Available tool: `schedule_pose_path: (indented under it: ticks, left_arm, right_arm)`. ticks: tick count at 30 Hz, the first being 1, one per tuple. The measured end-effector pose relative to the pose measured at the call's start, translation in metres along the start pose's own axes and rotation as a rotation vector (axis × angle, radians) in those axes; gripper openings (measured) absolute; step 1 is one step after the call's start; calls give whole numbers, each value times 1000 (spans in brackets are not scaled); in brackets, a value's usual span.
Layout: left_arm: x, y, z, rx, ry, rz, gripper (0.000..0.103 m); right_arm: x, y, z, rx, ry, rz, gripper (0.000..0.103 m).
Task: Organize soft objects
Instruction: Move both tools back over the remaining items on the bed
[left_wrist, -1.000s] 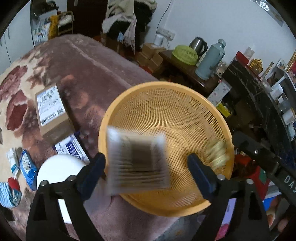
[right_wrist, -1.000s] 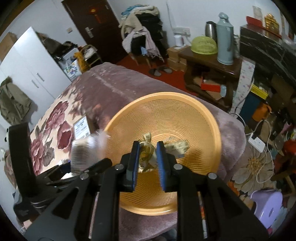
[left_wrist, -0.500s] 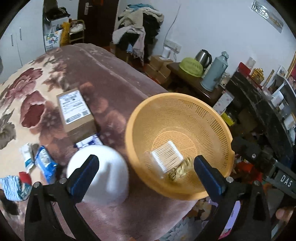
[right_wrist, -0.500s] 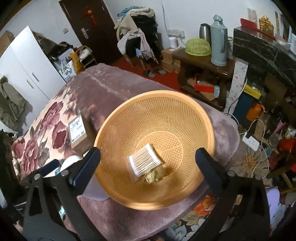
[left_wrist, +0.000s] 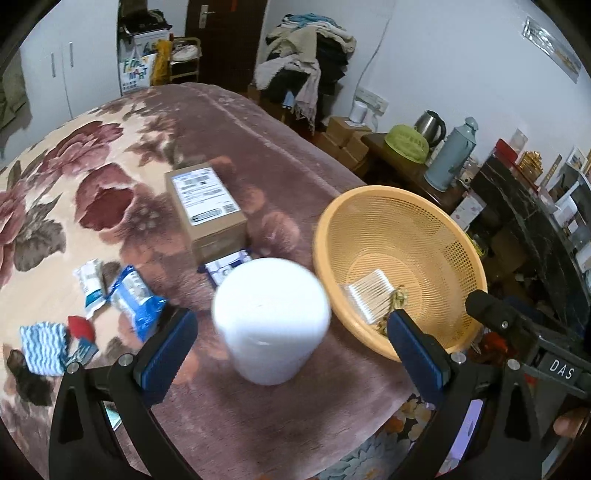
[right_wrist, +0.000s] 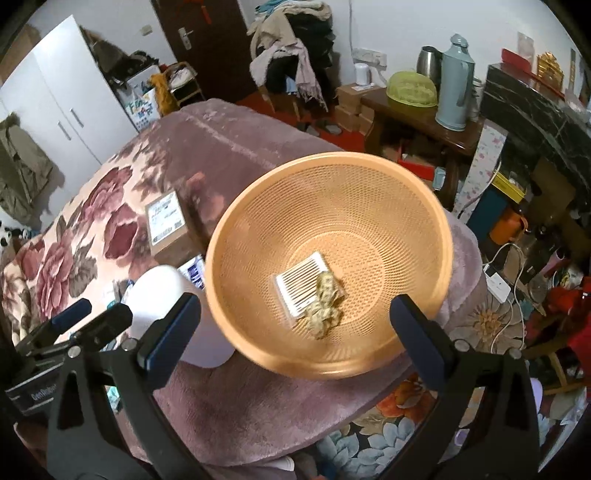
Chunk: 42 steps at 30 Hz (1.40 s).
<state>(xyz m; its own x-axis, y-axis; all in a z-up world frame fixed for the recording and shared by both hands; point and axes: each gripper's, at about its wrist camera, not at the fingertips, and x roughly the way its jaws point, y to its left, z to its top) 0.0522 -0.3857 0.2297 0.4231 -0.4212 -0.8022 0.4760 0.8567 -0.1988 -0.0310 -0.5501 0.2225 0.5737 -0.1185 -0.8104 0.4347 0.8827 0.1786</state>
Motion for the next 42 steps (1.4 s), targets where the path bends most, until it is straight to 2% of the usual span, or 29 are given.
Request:
schedule_pose_path:
  ticks: [19,42]
  left_arm:
    - [-42,84,-28,-85,-43,73,103]
    - [-65,202,-70,-236,-44,159,103]
  right_arm:
    - [-2,73,-22,-130,21,35,103]
    - [11,182,-56,-302,60,101,103]
